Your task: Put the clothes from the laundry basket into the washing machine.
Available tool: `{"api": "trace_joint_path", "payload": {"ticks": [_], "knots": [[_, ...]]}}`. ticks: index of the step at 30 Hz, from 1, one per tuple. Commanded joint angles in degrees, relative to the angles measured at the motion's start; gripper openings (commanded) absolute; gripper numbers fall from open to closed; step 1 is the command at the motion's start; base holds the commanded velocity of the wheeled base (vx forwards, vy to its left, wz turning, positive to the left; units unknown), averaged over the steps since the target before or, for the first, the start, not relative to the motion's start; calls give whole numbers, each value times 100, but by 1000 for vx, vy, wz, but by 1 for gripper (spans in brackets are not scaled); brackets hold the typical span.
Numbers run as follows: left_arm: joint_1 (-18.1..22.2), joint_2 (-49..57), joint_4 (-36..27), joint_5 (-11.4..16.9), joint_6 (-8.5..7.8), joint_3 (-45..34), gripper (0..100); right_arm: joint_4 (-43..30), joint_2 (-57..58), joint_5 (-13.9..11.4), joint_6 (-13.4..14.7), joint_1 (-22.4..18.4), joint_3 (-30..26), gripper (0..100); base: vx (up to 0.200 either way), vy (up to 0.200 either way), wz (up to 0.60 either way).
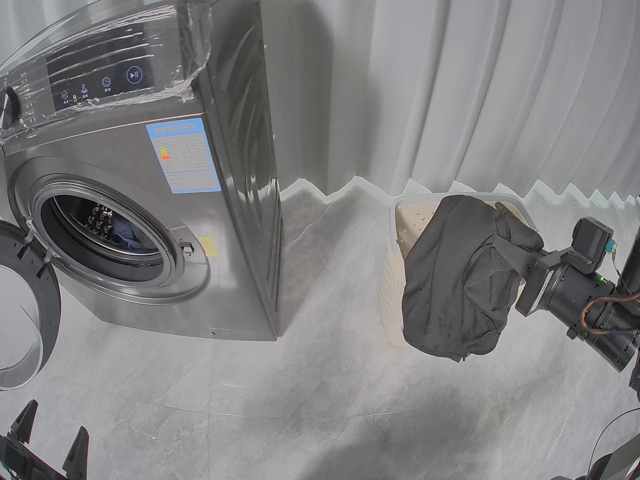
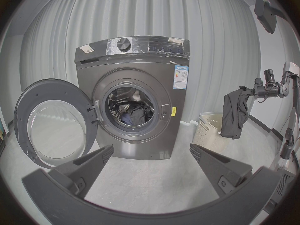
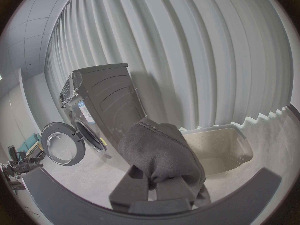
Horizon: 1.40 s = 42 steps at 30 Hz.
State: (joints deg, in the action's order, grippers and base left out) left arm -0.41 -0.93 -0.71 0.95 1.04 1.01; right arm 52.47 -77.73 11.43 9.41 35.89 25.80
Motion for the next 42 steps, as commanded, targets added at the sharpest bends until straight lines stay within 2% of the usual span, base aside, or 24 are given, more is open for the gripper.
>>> {"api": "trace_joint_path", "payload": {"ticks": [1,6,12,24,30,42], "knots": [[-2,14,0,2,2,-57,100,0,-23,-1,-1,41,13,0,0,200,0],[-2,14,0,2,2,-57,100,9,-14,-1,-1,41,22,0,0,200,0],[-2,14,0,-7,2,-57,100,9,-14,-10,-1,41,22,0,0,0,0],[-2,14,0,-7,19,-57,100,9,-14,-10,-1,41,13,0,-200,0,0],[-2,14,0,-16,19,-57,100,0,-23,-10,-1,41,-4,0,0,0,0],[-2,14,0,-7,19,-57,100,0,-23,-10,-1,41,-4,0,0,200,0]]}}
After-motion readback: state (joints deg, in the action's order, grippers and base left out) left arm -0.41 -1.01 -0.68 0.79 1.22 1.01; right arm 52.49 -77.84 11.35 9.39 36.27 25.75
